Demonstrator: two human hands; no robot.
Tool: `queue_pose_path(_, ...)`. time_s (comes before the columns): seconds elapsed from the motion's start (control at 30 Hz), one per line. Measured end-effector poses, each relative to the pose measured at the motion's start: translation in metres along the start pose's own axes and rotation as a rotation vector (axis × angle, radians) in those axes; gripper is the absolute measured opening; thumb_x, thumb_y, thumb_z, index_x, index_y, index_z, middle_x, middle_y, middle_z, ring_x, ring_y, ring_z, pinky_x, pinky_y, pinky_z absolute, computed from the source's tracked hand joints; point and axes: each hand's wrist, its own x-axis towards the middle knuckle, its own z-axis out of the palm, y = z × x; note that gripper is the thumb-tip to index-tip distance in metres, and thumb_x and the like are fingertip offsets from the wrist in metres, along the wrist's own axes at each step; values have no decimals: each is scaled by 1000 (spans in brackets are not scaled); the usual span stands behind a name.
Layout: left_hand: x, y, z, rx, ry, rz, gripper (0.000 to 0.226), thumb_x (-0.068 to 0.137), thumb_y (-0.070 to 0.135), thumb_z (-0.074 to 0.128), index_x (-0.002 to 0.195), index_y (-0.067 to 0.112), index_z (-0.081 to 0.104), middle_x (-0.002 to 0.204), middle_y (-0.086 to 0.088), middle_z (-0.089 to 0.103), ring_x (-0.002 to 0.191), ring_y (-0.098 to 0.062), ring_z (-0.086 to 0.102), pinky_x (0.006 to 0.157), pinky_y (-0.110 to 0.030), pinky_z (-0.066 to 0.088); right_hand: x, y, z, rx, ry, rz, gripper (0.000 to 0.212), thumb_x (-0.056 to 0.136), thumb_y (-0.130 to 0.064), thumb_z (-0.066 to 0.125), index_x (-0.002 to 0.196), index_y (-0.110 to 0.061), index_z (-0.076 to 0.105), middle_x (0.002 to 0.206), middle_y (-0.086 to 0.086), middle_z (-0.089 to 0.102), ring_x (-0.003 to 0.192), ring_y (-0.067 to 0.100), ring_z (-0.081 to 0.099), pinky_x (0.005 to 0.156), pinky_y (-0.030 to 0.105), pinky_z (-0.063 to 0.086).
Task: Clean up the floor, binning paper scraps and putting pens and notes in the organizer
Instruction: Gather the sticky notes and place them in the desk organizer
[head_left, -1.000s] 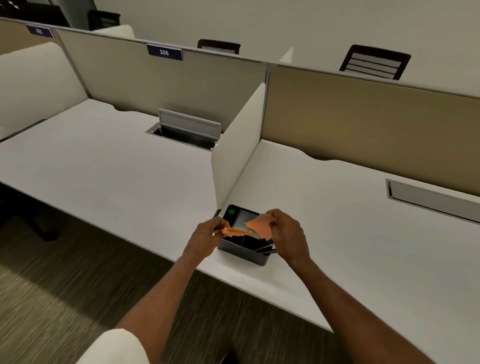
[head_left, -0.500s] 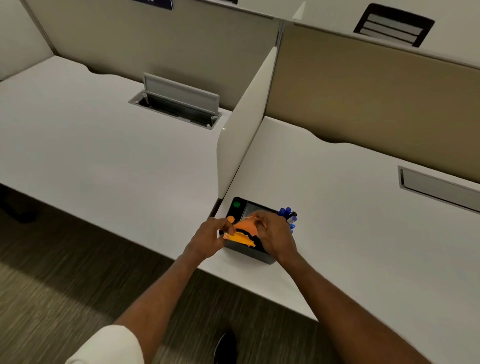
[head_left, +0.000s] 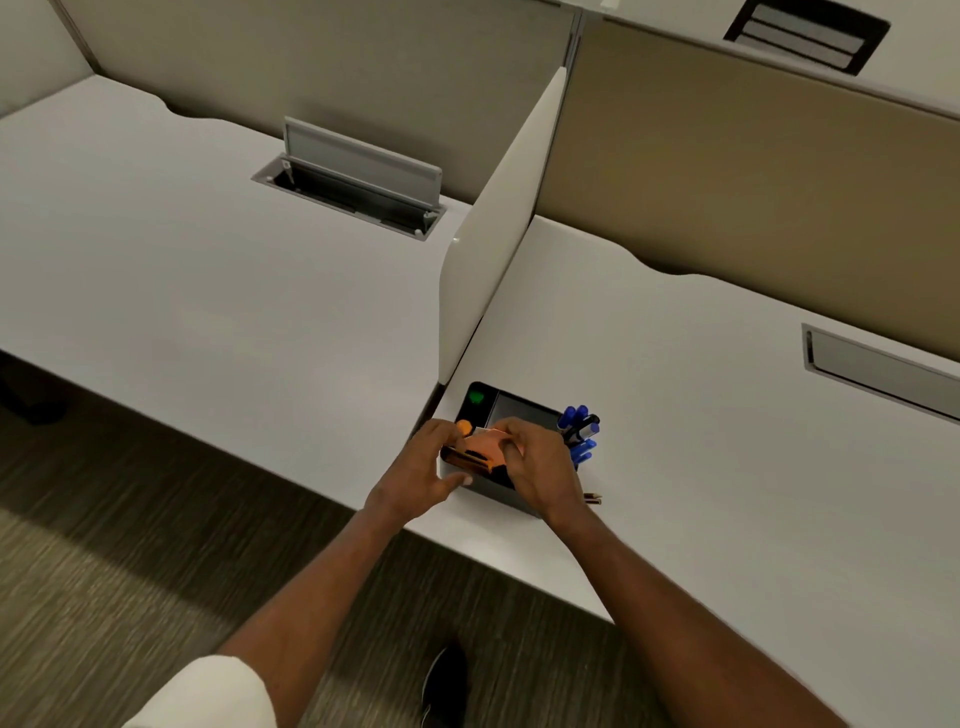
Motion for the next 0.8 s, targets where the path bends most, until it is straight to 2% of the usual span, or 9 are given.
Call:
queue_pose_path(0.07, 0, -2, -1, -13, 22, -15, 48, 75, 26, 83, 109, 28, 48, 114, 10, 52, 108, -8, 56, 95, -29, 51, -2, -3, 2, -9, -7, -18, 26, 98, -18, 50, 115, -24, 69, 104, -4, 73, 86, 9, 66, 74, 18, 52)
queue_pose_path(0.13, 0, -1, -4, -23, 42, -46, 52, 75, 29, 84, 112, 29, 47, 116, 12, 53, 112, -7, 56, 100, -33, 50, -2, -3, 7, -16, -11, -24, 27, 98, -17, 50, 116, -23, 69, 104, -2, 73, 86, 10, 66, 72, 17, 50)
queue_pose_path(0.2, -1, 1, -7, -39, 44, -66, 60, 74, 32, 84, 119, 30, 45, 117, 13, 54, 113, -5, 56, 101, -31, 49, -3, -4, 12, -45, -14, -33, 28, 98, -19, 50, 120, -24, 68, 108, -2, 72, 88, 10, 65, 72, 17, 49)
queue_pose_path(0.33, -2, 4, -13, -41, 43, -31, 73, 81, 31, 79, 141, 34, 39, 132, 13, 52, 119, -2, 53, 100, -25, 50, -1, -10, 19, -76, -5, -53, 31, 101, -24, 51, 129, -23, 64, 117, 1, 69, 98, 15, 65, 82, 21, 50)
queue_pose_path(0.43, -2, 5, -17, -24, 46, -5, 74, 83, 31, 77, 145, 34, 37, 134, 12, 51, 120, -2, 53, 99, -23, 50, 1, -16, 20, -71, -11, -63, 30, 101, -27, 52, 127, -22, 64, 117, 1, 69, 101, 17, 65, 83, 24, 50)
queue_pose_path(0.6, -3, 6, -18, 38, -7, 54, 59, 89, 31, 71, 141, 32, 43, 135, 11, 53, 122, -3, 53, 103, -29, 50, -5, -6, 30, -135, -42, -11, 27, 100, -23, 53, 126, -25, 61, 115, 0, 67, 92, 14, 62, 78, 23, 48)
queue_pose_path(0.73, -3, 11, -12, 142, -5, 98, 43, 94, 32, 63, 136, 27, 51, 127, 7, 60, 111, -2, 58, 94, -14, 46, -16, -2, 32, -144, -11, 3, 28, 100, -24, 56, 127, -25, 62, 117, 0, 67, 97, 16, 64, 85, 28, 53)
queue_pose_path(0.8, -3, 11, -8, 187, 0, 122, 35, 96, 30, 61, 131, 26, 55, 121, 6, 63, 105, -2, 59, 90, -13, 47, -20, -3, 31, -142, 10, -5, 29, 99, -21, 58, 128, -24, 61, 120, 0, 66, 101, 18, 64, 89, 31, 54)
